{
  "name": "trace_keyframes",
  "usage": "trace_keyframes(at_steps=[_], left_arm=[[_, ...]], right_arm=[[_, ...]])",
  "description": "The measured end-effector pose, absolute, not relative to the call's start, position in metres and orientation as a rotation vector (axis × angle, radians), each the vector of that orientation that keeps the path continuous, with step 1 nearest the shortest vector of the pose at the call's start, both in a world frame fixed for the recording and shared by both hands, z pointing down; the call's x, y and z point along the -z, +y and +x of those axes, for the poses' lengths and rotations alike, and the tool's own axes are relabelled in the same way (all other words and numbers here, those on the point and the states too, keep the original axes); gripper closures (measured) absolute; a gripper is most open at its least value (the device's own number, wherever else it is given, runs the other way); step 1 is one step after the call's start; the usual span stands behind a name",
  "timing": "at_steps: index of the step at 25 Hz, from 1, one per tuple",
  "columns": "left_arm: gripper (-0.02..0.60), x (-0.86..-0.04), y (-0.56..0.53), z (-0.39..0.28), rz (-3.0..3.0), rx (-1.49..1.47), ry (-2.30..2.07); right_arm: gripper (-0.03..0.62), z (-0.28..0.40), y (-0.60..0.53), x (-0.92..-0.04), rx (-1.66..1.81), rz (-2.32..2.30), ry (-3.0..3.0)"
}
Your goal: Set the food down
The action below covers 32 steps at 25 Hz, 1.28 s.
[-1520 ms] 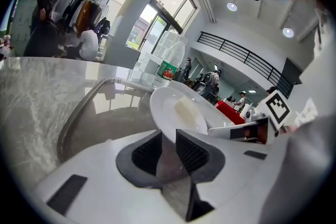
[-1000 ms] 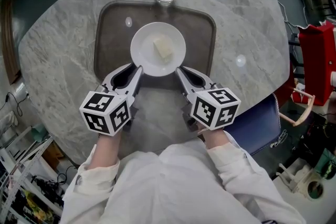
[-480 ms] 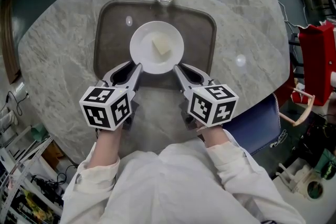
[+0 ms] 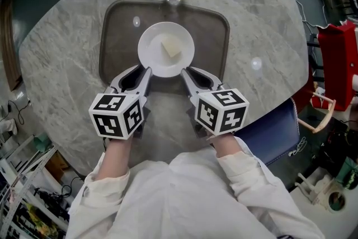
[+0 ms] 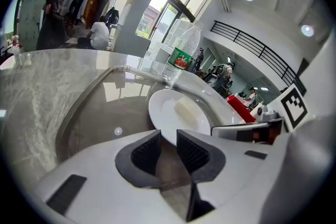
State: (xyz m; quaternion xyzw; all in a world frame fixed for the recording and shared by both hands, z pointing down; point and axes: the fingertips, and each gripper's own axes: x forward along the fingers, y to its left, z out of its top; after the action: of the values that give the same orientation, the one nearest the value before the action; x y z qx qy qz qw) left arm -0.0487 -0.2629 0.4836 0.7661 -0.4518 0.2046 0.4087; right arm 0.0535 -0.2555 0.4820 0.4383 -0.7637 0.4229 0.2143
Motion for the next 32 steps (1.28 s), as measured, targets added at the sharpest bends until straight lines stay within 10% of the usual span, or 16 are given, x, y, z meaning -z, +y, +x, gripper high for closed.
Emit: trace_keyframes(at_steps=[32], left_arm=[[0.542,-0.344,-0.156,-0.063,2.419,-0.116,-0.842]], right_arm=[[0.592,-0.013,-0.162,-0.322,-0.703,1.175,-2.646]])
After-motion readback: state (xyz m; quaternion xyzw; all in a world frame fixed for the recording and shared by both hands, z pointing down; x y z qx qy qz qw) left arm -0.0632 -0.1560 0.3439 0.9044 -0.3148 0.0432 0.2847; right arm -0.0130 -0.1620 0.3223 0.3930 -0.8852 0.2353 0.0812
